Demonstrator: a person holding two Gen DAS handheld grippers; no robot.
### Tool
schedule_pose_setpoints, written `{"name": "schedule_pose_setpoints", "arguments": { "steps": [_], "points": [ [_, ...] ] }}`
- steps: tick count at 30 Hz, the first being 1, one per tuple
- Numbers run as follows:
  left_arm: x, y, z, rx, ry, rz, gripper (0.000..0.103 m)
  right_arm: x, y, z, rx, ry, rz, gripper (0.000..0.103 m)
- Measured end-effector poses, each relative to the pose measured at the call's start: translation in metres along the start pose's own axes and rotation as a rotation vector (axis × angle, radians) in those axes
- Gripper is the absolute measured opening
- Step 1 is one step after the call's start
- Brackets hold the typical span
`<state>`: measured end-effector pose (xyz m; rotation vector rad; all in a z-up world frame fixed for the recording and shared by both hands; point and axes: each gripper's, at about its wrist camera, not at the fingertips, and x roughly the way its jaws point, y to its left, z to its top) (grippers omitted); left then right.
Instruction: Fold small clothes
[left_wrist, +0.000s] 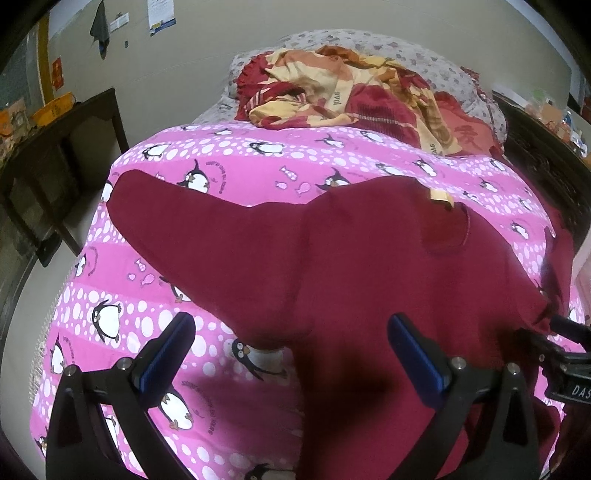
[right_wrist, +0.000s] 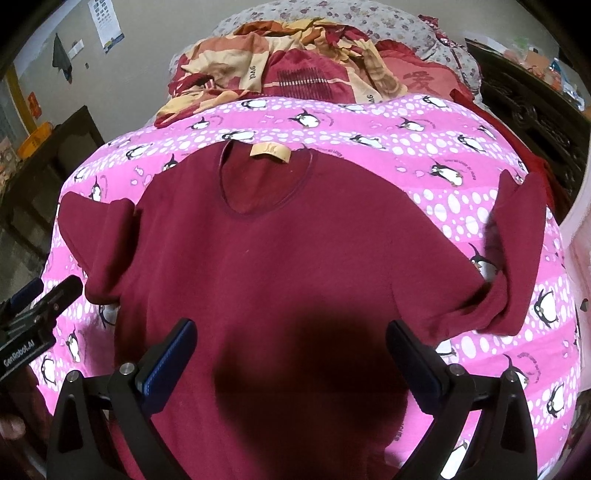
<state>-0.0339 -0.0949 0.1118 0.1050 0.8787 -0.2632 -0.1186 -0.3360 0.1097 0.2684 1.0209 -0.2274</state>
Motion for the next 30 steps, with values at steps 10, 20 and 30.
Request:
{"name": "schedule_pose_setpoints", "arguments": {
  "steps": [10, 20, 30],
  "points": [
    [0.017, 0.029, 0.004, -0.048, 0.029, 0.030, 0.103, 0.013, 0.011, 0.002, -0.025, 0.024, 0.006, 0.103],
    [0.039, 0.073, 0.015, -0.123, 0.040, 0.076, 0.103, 0.025, 0.024, 0.004, -0.056, 0.051, 0.024, 0.103],
    [0.092, 0.192, 0.053, -0.400, 0.029, 0.137, 0.103, 0.030, 0.029, 0.006, -0.068, 0.084, 0.067, 0.103]
  ]
}}
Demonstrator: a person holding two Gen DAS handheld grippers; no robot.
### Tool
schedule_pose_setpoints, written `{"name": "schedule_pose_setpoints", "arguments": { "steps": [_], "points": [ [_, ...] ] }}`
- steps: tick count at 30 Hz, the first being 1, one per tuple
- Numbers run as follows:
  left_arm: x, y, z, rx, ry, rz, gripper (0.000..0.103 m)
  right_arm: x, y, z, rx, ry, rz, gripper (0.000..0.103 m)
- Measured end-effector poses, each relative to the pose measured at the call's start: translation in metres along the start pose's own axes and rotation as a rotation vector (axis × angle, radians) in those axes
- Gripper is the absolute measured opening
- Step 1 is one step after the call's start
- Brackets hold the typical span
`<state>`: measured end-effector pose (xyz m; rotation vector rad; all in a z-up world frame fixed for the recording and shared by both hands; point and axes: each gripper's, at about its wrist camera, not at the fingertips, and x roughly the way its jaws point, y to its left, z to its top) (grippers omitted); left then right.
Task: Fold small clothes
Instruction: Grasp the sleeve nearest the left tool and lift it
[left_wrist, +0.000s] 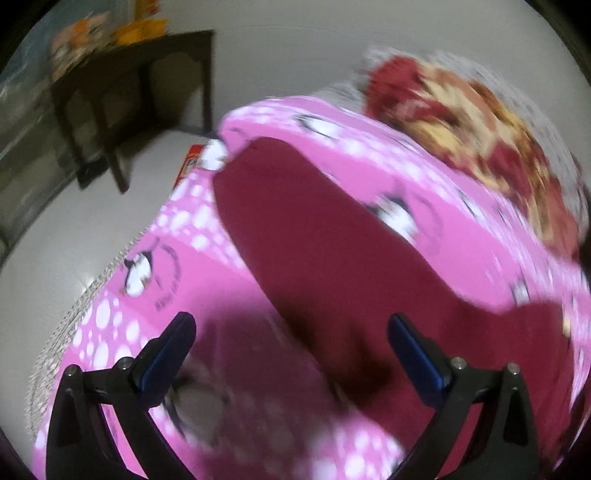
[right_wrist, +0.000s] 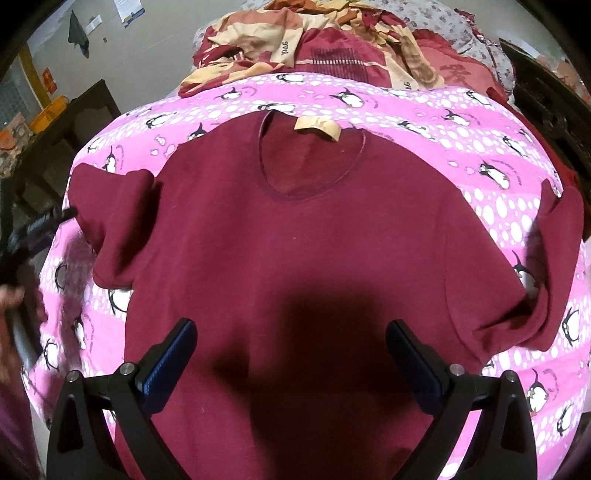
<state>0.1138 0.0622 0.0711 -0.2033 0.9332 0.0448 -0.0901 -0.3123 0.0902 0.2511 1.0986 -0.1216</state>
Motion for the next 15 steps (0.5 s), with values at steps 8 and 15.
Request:
{"name": "schedule_pose_setpoints", "arguments": {
  "steps": [8, 15],
  "points": [
    [0.043, 0.053, 0.035, -0.303, -0.078, -0.012, 0.103, 0.009, -0.001, 0.005, 0.003, 0.034, 0.030, 0.103],
    [0.066, 0.034, 0.048, -0.196, -0.085, -0.025, 0.042, 0.017, -0.009, 0.007, 0.027, 0.056, 0.034, 0.103]
  ]
}}
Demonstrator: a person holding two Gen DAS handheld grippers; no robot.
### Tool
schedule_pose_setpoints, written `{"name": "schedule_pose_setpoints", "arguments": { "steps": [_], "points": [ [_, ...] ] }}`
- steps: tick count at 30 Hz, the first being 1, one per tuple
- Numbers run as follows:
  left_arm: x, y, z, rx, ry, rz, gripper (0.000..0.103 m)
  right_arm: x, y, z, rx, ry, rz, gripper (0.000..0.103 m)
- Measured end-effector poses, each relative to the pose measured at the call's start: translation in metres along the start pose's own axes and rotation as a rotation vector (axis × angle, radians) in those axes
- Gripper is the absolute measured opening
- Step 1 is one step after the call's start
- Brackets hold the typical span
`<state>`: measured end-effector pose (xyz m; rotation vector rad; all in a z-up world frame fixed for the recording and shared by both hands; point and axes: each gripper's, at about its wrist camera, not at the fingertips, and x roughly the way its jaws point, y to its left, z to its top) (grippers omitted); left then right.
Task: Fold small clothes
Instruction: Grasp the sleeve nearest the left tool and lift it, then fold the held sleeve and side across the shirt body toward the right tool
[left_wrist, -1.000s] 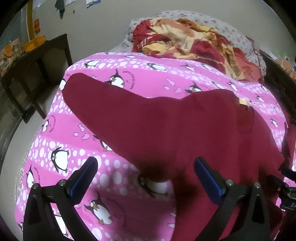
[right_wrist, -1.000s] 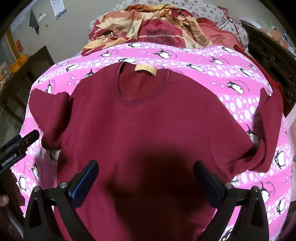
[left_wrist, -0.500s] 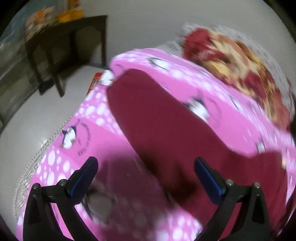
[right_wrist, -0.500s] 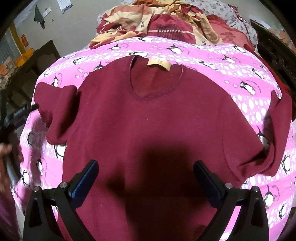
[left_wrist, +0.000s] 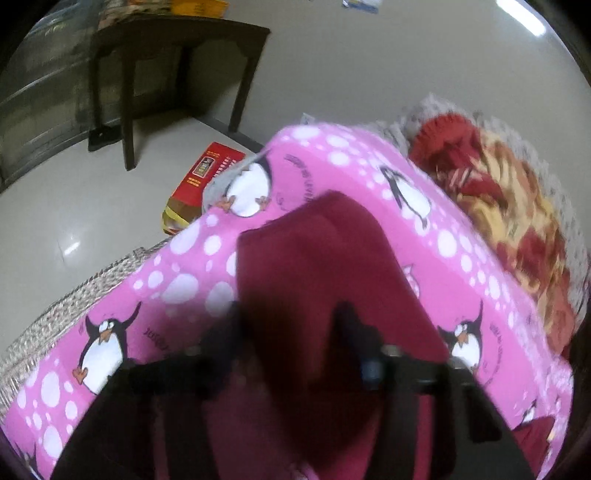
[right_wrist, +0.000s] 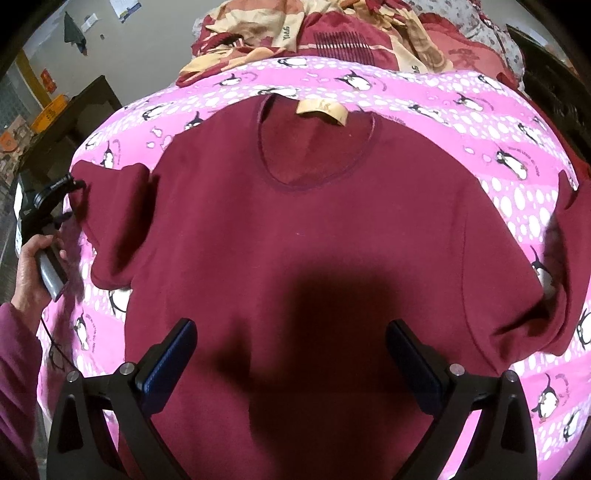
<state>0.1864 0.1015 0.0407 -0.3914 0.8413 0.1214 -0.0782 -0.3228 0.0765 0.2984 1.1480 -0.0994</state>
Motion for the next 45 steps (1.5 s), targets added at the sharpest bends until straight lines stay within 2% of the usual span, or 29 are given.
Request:
{"name": "schedule_pose_setpoints", "arguments": {
  "steps": [1, 2, 3, 6, 10, 15, 26, 38, 45],
  "points": [
    [-0.001, -0.001, 0.002, 0.003, -0.008, -0.008, 0.035, 0.000, -0.002, 0.000, 0.007, 0.001, 0.001, 0.103],
    [-0.003, 0.000, 0.003, 0.001, -0.005, -0.018, 0.015, 0.000, -0.004, -0.001, 0.016, 0.002, 0.005, 0.103],
    [-0.007, 0.001, 0.004, -0.011, 0.006, -0.044, 0.009, -0.001, -0.006, -0.001, 0.025, -0.001, 0.008, 0.103],
    [-0.031, -0.001, 0.001, -0.020, -0.012, -0.118, 0.009, -0.004, -0.011, -0.002, 0.048, -0.011, 0.019, 0.103],
    [-0.066, -0.025, -0.013, 0.091, -0.031, -0.161, 0.009, -0.011, -0.015, -0.004, 0.074, -0.024, 0.030, 0.103],
    [-0.103, -0.054, -0.038, 0.179, -0.036, -0.217, 0.009, -0.024, -0.014, -0.008, 0.072, -0.046, 0.039, 0.103],
    [-0.133, -0.101, -0.076, 0.265, 0.008, -0.265, 0.008, -0.050, -0.026, -0.023, 0.094, -0.076, 0.037, 0.103],
    [-0.171, -0.163, -0.135, 0.382, 0.091, -0.394, 0.008, -0.068, -0.058, -0.029, 0.174, -0.114, 0.042, 0.103],
    [-0.173, -0.196, -0.173, 0.439, 0.140, -0.406, 0.008, -0.077, -0.067, -0.033, 0.176, -0.126, 0.041, 0.103]
  ]
}}
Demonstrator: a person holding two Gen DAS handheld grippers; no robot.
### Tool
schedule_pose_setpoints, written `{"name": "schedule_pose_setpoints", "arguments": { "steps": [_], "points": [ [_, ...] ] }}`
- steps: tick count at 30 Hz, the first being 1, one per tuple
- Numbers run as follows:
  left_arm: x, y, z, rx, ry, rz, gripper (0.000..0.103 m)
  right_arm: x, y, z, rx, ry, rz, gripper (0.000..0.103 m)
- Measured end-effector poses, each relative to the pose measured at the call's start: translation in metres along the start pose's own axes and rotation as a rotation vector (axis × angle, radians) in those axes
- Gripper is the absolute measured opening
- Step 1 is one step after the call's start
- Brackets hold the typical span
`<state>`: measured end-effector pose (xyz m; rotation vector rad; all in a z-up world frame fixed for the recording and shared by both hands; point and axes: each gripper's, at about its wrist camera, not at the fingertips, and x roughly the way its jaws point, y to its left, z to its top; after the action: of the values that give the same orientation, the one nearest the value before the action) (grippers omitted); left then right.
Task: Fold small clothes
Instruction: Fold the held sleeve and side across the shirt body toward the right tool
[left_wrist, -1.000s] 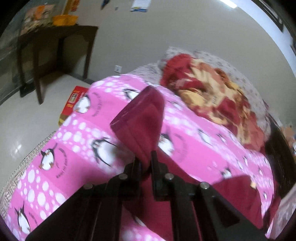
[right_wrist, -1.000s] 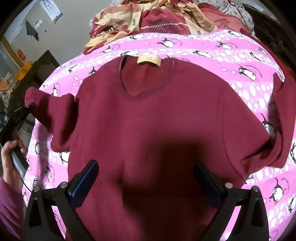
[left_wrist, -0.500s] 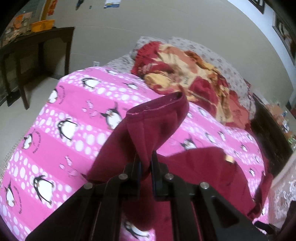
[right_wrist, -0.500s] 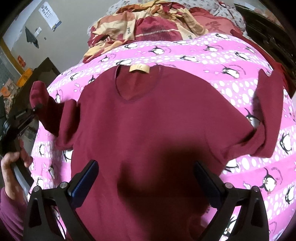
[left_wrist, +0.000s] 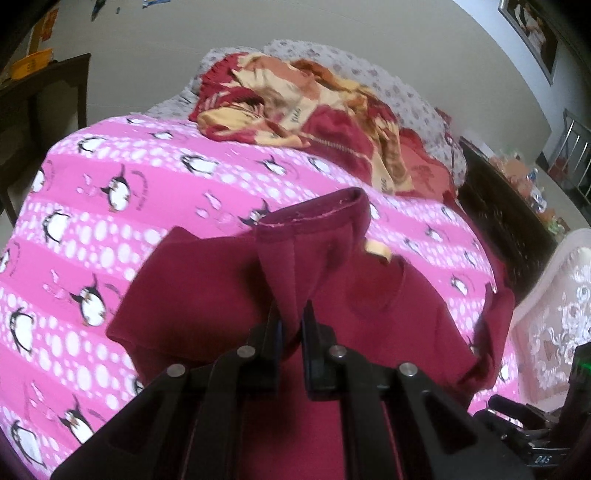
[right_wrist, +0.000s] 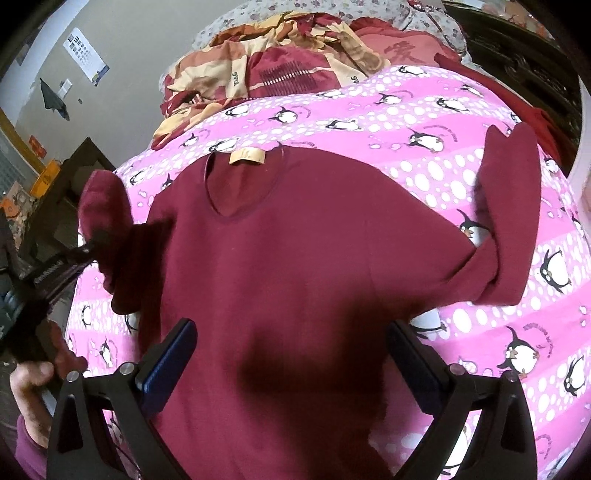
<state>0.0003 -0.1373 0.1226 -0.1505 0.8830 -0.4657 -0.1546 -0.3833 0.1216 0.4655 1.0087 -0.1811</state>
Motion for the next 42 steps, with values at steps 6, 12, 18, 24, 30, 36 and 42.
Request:
{"name": "schedule_pose_setpoints", "arguments": {
  "steps": [6, 12, 18, 24, 30, 36, 42],
  "points": [
    [0.006, -0.032, -0.011, 0.049, 0.022, -0.022, 0.008, -0.006, -0.010, -0.001, 0.012, -0.007, -0.009, 0.103],
    [0.009, -0.061, -0.018, 0.078, 0.041, -0.070, 0.008, -0.013, -0.028, 0.000, 0.047, -0.027, -0.021, 0.103],
    [0.027, -0.095, -0.036, 0.104, 0.101, -0.134, 0.008, -0.017, -0.047, 0.002, 0.075, -0.036, -0.042, 0.103],
    [0.058, -0.120, -0.064, 0.131, 0.199, -0.182, 0.008, -0.016, -0.056, 0.010, 0.057, -0.070, -0.046, 0.103],
    [0.083, -0.119, -0.086, 0.125, 0.281, -0.205, 0.020, -0.001, -0.057, 0.024, 0.052, -0.066, 0.013, 0.100],
    [0.063, -0.110, -0.083, 0.135, 0.296, -0.250, 0.052, 0.025, -0.046, 0.035, 0.015, 0.004, 0.081, 0.079],
    [0.024, -0.076, -0.075, 0.211, 0.213, -0.134, 0.062, 0.042, -0.050, 0.034, 0.030, 0.045, 0.102, 0.071]
  ]
}}
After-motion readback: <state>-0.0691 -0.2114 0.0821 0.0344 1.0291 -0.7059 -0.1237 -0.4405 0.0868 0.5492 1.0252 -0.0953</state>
